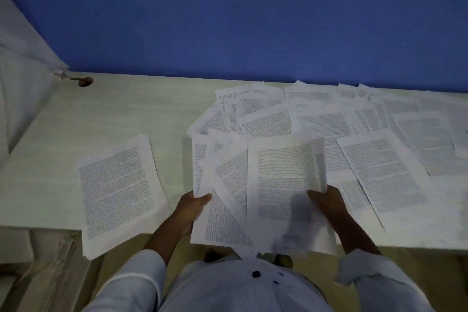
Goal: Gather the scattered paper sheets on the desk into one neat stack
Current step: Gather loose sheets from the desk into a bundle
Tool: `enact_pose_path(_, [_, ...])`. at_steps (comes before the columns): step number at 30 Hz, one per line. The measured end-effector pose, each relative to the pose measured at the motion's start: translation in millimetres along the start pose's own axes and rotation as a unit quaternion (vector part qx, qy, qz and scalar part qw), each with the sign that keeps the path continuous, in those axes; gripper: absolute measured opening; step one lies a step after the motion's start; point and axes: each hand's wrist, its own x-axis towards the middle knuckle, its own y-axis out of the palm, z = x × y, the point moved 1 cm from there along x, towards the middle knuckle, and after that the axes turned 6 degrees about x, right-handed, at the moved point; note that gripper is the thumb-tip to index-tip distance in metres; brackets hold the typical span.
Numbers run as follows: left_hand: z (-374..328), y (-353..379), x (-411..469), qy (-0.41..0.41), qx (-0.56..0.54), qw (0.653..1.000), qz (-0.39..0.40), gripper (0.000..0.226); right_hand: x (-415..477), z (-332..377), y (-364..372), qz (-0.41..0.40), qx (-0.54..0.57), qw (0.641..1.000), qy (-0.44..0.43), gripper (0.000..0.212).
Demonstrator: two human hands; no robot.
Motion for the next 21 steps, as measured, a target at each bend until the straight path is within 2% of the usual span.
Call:
enact_pose_path(4, [-5,-15,-4,0.021,0.039,0.999,0.009,0.033,-17,-3,7,0.008,0.0,0.999,-0.035,0.038])
enact_pose_path(7, [-12,-31,-2,0.019,0.059,0.997,0.036,0.031,-20,21,10,0.03,-0.002,0.997,-0.068,0.035])
enact_pose_path(10, [-20,-41,0,0.016,0.082,0.994,0.066,0.036,-18,47,15,0.087,0.009,0.994,-0.07,0.012])
enact_pose_path(11, [-22,-41,0,0.023,0.086,0.994,0.065,0.038,-18,53,18,0.107,0.004,0.991,-0.074,0.011])
enact_pose_path(13, [-24,-39,-2,0.048,0.094,0.994,0.032,0.04,-19,60,26,0.129,-0.033,0.987,-0.095,0.02])
enact_pose_path(16, [-17,-38,-5,0.061,0.074,0.995,-0.012,0.042,-22,59,36,0.103,-0.121,0.978,-0.132,0.035])
enact_pose_path(19, [-7,-41,-6,0.057,0.05,0.997,-0.02,0.044,-24,48,40,0.07,-0.135,0.978,-0.146,0.049])
enact_pose_path(21, [-5,-43,-8,0.054,0.045,0.997,-0.037,0.045,-24,41,38,0.05,-0.13,0.981,-0.137,0.046])
